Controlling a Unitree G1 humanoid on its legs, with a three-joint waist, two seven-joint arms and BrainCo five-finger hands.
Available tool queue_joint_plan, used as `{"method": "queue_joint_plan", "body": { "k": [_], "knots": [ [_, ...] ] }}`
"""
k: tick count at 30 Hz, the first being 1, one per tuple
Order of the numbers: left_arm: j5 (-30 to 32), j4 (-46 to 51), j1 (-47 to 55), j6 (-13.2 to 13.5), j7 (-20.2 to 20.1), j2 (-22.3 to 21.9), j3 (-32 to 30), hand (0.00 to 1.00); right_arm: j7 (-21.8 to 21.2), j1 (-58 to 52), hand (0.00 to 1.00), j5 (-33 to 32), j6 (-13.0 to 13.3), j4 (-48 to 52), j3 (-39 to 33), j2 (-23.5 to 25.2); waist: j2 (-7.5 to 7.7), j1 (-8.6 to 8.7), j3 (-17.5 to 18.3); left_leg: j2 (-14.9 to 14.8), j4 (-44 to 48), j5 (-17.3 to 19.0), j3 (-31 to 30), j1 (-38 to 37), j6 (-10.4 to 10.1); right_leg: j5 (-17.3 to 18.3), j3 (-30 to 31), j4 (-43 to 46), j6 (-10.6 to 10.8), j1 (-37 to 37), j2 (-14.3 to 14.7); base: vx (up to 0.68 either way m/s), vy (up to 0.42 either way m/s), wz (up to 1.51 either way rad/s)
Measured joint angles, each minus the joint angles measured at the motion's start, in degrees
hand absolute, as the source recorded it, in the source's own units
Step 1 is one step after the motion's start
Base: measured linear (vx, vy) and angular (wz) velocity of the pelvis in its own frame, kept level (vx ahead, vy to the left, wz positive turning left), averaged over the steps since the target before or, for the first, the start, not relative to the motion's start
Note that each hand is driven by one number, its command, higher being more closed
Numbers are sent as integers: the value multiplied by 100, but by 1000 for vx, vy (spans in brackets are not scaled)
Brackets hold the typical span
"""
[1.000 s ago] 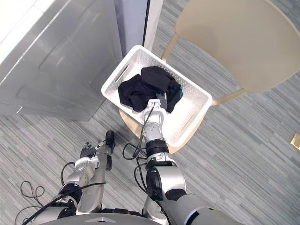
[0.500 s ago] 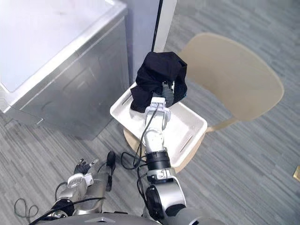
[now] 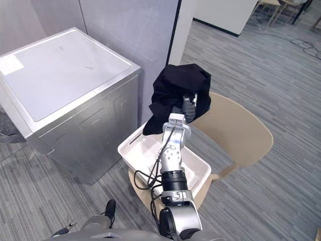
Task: Pick up the laundry basket with both hands and put the clothes into the washing machine.
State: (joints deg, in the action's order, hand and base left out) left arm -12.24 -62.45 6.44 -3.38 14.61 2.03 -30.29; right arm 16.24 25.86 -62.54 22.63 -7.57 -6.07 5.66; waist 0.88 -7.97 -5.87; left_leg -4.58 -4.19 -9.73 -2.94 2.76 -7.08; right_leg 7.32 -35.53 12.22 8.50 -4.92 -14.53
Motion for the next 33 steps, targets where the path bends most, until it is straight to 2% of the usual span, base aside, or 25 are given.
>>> {"method": "queue_joint_plan", "body": {
  "k": [4, 6, 7, 9, 10, 11, 12, 14, 16, 18, 20, 22, 24, 25, 27, 28, 31, 33],
  "knots": [
    [-400, 417, 53, 12, 76, 16, -1090, 0, 0, 1, 100, 0, 18, 1, -114, -54, -89, -81, 147, -55, -5, 20, 48, -125, -26, -76, 64, -201, -29, -124, 125, -39, -30, -10],
    [-608, 1689, 155, 37, 319, -72, -1766, 0, 0, 1, 100, 16, 92, 31, -146, -82, -150, -175, 246, -108, -7, 23, 157, -201, -22, -153, 159, -346, -52, -176, 201, -63, -30, -23],
    [-626, 2105, 186, 56, 400, -89, -1849, 0, 0, 1, 100, 16, 106, 43, -147, -81, -175, -178, 266, -115, -6, 25, 165, -212, -18, -171, 166, -373, -53, -197, 216, -56, -30, -17],
    [-529, 3871, 212, 243, 739, -103, -1923, 0, 5, -44, 100, 26, 119, 205, -146, -88, -286, -239, 323, -117, -4, 31, 236, -308, -8, -230, 221, -437, -55, -274, 223, -66, -9, -12],
    [-465, 4321, 203, 296, 836, -105, -1917, 0, 5, -73, 100, 55, 121, 270, -138, -80, -313, -250, 344, -111, -4, 35, 253, -330, -3, -253, 225, -481, -58, -304, 225, -81, 9, -15],
    [-295, 5161, 200, 385, 1013, -114, -1887, 0, 6, -115, 100, 212, 118, 358, -95, -63, -376, -261, 418, -105, -4, 53, 298, -343, 20, -276, 272, -540, -93, -308, 226, -55, 12, -14],
    [-182, 5584, 197, 405, 1109, -116, -1837, 0, 6, -128, 100, 225, 111, 438, -62, -58, -414, -258, 443, -101, -4, 84, 319, -348, 45, -295, 302, -564, -96, -306, 227, -67, 17, -19],
    [403, 6884, 138, 467, 1490, -115, -1584, 0, 11, -228, 100, 410, 80, 725, 87, -87, -514, -244, 511, -93, -4, 110, 406, -352, 81, -391, 357, -659, -85, -309, 228, -53, 14, -14],
    [976, 7821, 90, 541, 1766, -105, -1142, 0, 11, -346, 100, 548, 49, 949, 339, -104, -601, -167, 572, -67, -5, 110, 473, -379, 85, -487, 395, -760, -71, -334, 233, -46, 12, -12],
    [1237, 8122, 17, 579, 1854, -106, -788, 0, 11, -350, 100, 655, -42, 949, 435, -112, -628, -109, 598, -55, -2, 102, 479, -403, 83, -533, 422, -814, -56, -373, 240, -23, 3, -8],
    [1362, 8516, -83, 618, 1871, -105, -106, 0, 6, -363, 100, 674, -108, 949, 653, -177, -624, -91, 600, -56, -5, 100, 561, -468, 80, -600, 513, -890, -52, -403, 272, -27, -1, -20],
    [1363, 8755, -115, 745, 1758, -99, 530, 0, -9, -369, 100, 676, -185, 949, 843, -192, -623, 4, 601, -56, -6, 102, 604, -503, 83, -672, 555, -956, -44, -446, 294, -14, -5, -15],
    [1361, 8821, -308, 902, 1542, -78, 1331, 0, -80, -372, 100, 677, -261, 949, 1072, -202, -623, 116, 600, -57, -12, 101, 669, -531, 84, -706, 639, -996, -63, -437, 303, -23, 1, -14],
    [1351, 8819, -362, 923, 1474, -75, 1538, 0, -85, -372, 100, 677, -283, 951, 1129, -205, -621, 147, 598, -58, -14, 103, 696, -545, 86, -722, 663, -1008, -59, -439, 304, -22, 6, -21],
    [1092, 8763, -499, 1058, 1254, -30, 2233, 0, -87, -396, 100, 676, -320, 1045, 1330, -206, -618, 220, 597, -56, -16, 109, 770, -580, 95, -744, 732, -1053, -84, -441, 304, -19, 5, -19],
    [765, 8649, -620, 1152, 944, 27, 2958, 0, -92, -459, 100, 699, -315, 1240, 1540, -205, -619, 278, 596, -54, -19, 111, 811, -579, 98, -780, 778, -1100, -90, -425, 307, -19, 7, -17],
    [484, 8224, -850, 1158, 571, 30, 3937, 0, -93, -493, 100, 843, -322, 1432, 2018, -189, -619, 385, 595, -65, -23, 125, 958, -576, 116, -813, 935, -1108, -102, -315, 307, -18, 10, -27],
    [297, 7448, -1241, 1100, 281, 23, 4641, 0, -93, -500, 100, 888, -383, 1637, 2467, -176, -615, 531, 589, -74, -25, 136, 1087, -573, 126, -868, 1050, -1154, -106, -250, 315, -6, 2, -30]
  ]
}}
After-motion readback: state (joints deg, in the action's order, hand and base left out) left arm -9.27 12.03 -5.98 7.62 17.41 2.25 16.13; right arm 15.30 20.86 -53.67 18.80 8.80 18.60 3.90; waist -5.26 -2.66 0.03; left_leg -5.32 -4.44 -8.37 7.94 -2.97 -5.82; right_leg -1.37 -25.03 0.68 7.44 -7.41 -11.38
